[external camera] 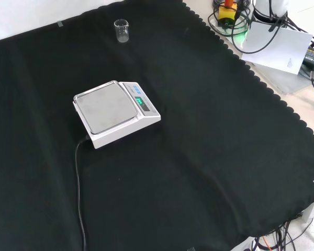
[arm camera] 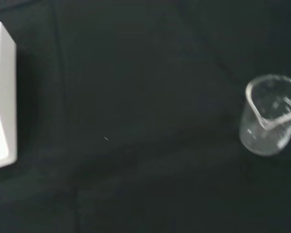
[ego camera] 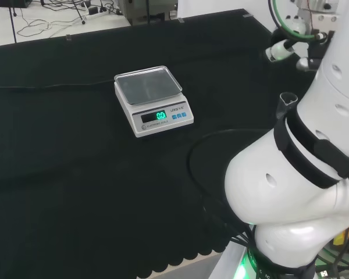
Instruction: Pick up the beaker.
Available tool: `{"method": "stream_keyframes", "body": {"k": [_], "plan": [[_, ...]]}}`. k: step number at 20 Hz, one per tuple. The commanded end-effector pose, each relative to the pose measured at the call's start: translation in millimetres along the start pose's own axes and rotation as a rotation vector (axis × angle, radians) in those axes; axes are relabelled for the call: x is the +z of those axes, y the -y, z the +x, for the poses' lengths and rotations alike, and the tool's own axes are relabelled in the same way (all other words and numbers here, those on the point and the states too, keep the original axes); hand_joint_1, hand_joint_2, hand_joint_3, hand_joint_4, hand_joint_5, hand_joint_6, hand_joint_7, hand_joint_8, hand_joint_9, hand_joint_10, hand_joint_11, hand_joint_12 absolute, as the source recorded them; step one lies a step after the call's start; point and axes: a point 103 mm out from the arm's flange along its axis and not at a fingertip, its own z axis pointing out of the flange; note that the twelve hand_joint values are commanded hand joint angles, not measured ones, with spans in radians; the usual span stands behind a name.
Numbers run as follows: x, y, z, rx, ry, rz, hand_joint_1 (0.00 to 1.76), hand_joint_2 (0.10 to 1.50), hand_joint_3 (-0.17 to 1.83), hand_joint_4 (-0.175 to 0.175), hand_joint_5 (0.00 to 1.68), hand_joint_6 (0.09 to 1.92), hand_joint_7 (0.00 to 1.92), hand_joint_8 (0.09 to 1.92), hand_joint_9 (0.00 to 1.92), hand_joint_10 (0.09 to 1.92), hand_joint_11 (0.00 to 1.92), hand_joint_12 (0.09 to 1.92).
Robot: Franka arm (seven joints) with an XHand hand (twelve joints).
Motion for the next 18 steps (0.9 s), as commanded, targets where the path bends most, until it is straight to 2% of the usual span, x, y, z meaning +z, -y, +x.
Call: {"method": "stream_keyframes", "body": {"k": [1, 10, 18], "plan": [[22.5, -32.4, -49.3, 0.026, -0.043, 0.014, 0.66, 1.06, -0.1, -0.031, 0.51, 0.43, 0.42, 0.65, 0.46, 0.77, 0.0, 1.49], [44.6, -57.3, -62.1, 0.018, -0.071, 0.038, 0.67, 1.06, -0.1, -0.032, 0.5, 0.44, 0.42, 0.65, 0.45, 0.77, 0.0, 1.48], [53.7, -65.8, -66.3, 0.024, -0.1, 0.059, 0.67, 1.06, -0.11, -0.034, 0.5, 0.44, 0.42, 0.65, 0.45, 0.78, 0.0, 1.48]]}}
